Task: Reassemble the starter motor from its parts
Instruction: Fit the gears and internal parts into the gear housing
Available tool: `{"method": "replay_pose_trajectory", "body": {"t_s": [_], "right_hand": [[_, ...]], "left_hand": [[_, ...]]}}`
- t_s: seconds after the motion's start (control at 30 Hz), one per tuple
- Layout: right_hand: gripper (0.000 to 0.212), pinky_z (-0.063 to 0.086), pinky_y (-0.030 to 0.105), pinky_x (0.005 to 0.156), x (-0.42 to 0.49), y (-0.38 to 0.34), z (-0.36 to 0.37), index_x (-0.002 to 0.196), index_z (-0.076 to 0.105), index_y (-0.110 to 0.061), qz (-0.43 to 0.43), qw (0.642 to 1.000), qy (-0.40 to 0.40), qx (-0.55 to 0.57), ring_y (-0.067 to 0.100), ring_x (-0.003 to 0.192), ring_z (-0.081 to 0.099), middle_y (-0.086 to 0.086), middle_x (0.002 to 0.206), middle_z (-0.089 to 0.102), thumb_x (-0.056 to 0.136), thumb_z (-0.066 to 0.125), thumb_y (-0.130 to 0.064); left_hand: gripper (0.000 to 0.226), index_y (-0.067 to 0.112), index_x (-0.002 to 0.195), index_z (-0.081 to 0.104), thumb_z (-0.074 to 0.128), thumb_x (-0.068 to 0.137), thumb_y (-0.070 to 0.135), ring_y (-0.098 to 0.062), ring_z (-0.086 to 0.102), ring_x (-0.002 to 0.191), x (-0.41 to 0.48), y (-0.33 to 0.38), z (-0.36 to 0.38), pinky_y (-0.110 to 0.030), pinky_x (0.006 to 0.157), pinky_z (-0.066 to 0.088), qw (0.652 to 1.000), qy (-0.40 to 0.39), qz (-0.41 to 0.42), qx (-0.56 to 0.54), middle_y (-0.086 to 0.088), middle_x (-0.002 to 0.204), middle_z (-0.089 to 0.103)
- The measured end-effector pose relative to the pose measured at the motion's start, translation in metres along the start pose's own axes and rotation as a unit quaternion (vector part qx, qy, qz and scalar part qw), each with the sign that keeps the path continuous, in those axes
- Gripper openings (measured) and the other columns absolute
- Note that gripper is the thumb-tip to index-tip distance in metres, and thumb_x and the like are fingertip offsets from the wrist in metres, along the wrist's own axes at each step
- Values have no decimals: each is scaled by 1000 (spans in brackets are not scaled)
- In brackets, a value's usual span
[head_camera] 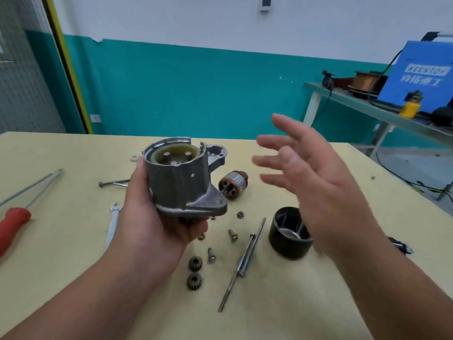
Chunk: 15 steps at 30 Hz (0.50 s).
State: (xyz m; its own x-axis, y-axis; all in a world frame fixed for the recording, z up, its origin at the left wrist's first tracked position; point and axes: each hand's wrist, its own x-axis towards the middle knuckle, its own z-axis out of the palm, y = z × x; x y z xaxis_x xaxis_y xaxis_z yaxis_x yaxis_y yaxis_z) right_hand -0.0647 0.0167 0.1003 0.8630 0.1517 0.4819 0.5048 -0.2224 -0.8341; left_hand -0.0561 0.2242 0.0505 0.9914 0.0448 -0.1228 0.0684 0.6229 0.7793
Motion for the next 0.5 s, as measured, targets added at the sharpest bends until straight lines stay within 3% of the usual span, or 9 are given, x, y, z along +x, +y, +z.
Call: {"method": "replay_pose_trajectory", "body": {"t_s": [0.1, 0.2, 0.27, 0.37, 0.5], "right_hand": [[19, 62, 42, 86, 23, 4, -52, 113, 69, -42, 48, 978, 89, -183, 1, 93, 72, -21, 102, 75, 103, 59, -29], [18, 57, 35, 75, 35, 27, -88, 95, 70, -44, 132, 897, -19, -421, 3, 79, 69, -20, 88, 74, 100, 61, -29], [17, 50, 27, 69, 38, 48, -94, 93, 70, -42, 181, 832, -102, -514, 3, 80, 62, -17, 91, 67, 99, 62, -28], [4, 45, 27, 73, 32, 71, -87, 97, 69, -39, 226, 762, -179, -579, 8, 89, 56, -16, 99, 59, 96, 65, -40], [12, 53, 35, 82, 26, 91, -77, 95, 69, -37, 231, 740, -172, -608, 20, 98, 58, -6, 104, 60, 93, 64, -49]], "left_hand": [[55, 31, 98, 87, 40, 103, 59, -26, 73, 77, 6, 3, -12, -33, 51, 51, 999, 43, 4, 0, -7, 113, 82], [52, 30, 97, 86, 41, 102, 55, -30, 69, 81, 7, -2, -14, -32, 56, 49, 998, 56, 9, 9, -10, 115, 81], [49, 29, 101, 85, 42, 101, 54, -32, 67, 86, 6, -2, -11, -32, 56, 47, 998, 66, 8, 13, -12, 118, 81], [48, 29, 101, 84, 42, 102, 53, -31, 67, 83, 4, -1, -10, -31, 54, 46, 997, 70, 16, 8, -11, 115, 81], [53, 28, 96, 85, 39, 104, 54, -29, 67, 76, 3, 2, -8, -31, 53, 44, 997, 78, 7, 2, -8, 106, 82]]}}
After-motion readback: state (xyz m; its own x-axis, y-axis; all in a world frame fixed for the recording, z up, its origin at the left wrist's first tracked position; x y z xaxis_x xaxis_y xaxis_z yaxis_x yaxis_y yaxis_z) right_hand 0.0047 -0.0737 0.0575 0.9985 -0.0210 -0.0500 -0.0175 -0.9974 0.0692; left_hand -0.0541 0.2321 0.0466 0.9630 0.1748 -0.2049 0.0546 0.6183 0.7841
